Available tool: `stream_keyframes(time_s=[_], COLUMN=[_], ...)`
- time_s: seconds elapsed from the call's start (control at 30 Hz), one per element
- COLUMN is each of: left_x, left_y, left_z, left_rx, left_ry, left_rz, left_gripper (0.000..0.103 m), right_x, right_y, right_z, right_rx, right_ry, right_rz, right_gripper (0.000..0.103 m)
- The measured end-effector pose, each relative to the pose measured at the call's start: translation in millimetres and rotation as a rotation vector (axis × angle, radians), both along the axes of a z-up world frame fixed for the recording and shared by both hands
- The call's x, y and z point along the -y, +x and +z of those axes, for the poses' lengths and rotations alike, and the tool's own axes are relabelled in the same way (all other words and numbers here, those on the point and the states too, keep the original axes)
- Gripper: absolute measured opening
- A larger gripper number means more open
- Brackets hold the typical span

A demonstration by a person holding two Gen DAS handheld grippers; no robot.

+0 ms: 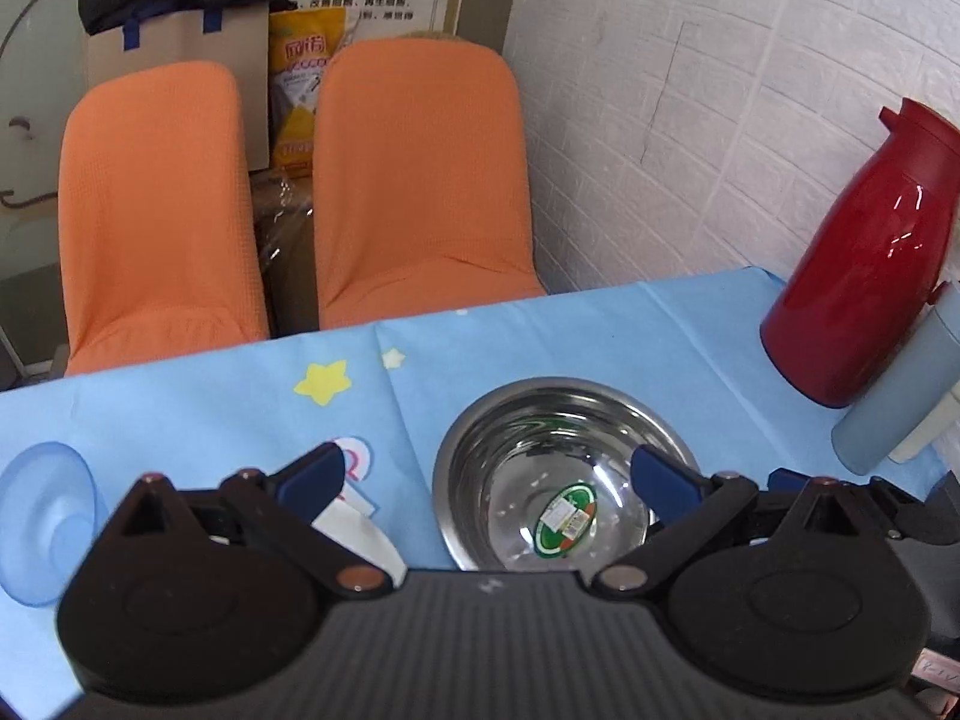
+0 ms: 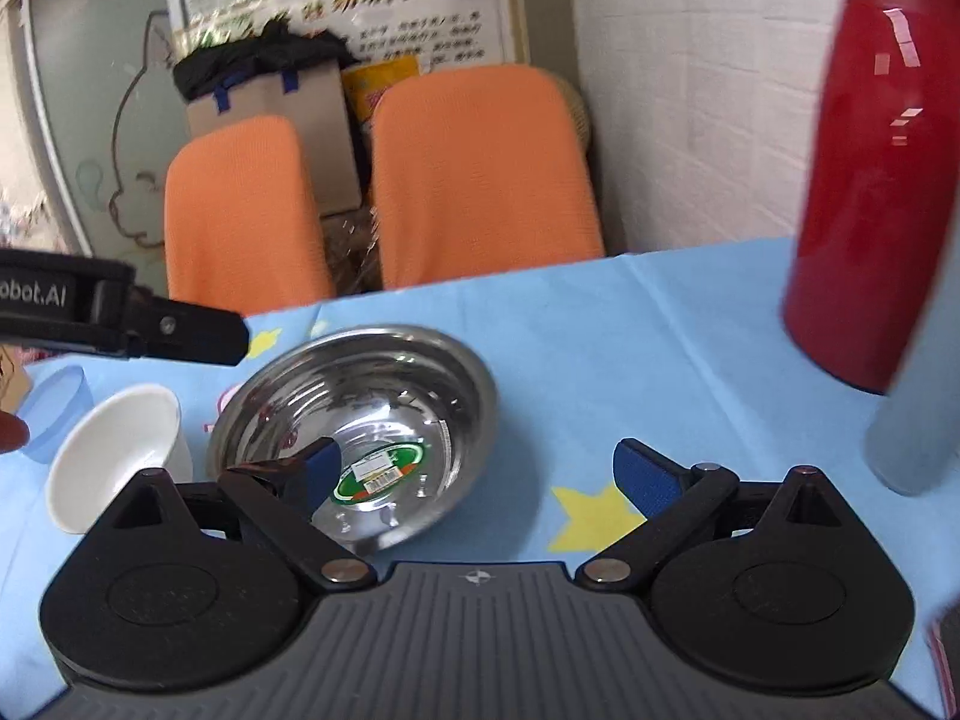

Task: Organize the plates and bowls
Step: 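Move the left gripper to the steel bowl and grasp its rim, then carry the steel bowl onto the plate stack and release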

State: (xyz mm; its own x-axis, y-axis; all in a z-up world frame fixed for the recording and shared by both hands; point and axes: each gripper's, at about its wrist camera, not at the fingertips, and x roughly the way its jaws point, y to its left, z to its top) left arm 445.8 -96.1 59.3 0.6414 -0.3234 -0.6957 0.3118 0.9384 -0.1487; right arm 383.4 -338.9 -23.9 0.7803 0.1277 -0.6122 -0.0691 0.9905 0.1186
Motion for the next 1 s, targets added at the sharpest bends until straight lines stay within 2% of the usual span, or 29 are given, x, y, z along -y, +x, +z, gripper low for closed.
stream_keyframes(time_s=[0.07, 0.23, 0.43, 0.53, 0.6, 0.63, 0.73, 0.8, 0.87, 1.0], left_x=[6, 32, 61, 66, 66, 66, 64, 64, 63, 60], left_y=[3, 15, 37, 39, 42, 44, 46, 45, 44, 37], left_z=[-4, -18, -41, -48, -54, -57, -62, -62, -60, -46], left_rx=[0.005, 0.029, -0.011, -0.021, -0.043, -0.058, -0.085, -0.081, -0.077, -0.06], left_ry=[0.046, 0.175, 0.248, 0.27, 0.276, 0.277, 0.273, 0.285, 0.29, 0.261], left_rz=[-0.015, -0.089, -0.133, -0.138, -0.134, -0.133, -0.105, -0.096, -0.089, -0.083], left_gripper=[0.1, 0.1, 0.1, 0.095, 0.081, 0.077, 0.062, 0.035, 0.035, 0.035], right_x=[-7, -7, 3, 6, 6, 3, -9, -13, -17, -6], right_y=[6, 1, 1, 4, 5, 5, 6, 6, 6, 0], right_z=[-12, -24, -28, -30, -30, -30, -32, -30, -29, -19], right_rx=[-0.033, -0.035, -0.004, 0.005, 0.011, 0.016, 0.037, 0.035, 0.036, 0.053], right_ry=[-0.014, 0.014, 0.083, 0.091, 0.095, 0.086, 0.008, 0.034, 0.0, 0.062], right_rz=[0.039, 0.038, -0.032, -0.068, -0.067, -0.055, -0.008, 0.03, 0.04, 0.032], right_gripper=[0.103, 0.103, 0.103, 0.103, 0.103, 0.103, 0.102, 0.074, 0.074, 0.071])
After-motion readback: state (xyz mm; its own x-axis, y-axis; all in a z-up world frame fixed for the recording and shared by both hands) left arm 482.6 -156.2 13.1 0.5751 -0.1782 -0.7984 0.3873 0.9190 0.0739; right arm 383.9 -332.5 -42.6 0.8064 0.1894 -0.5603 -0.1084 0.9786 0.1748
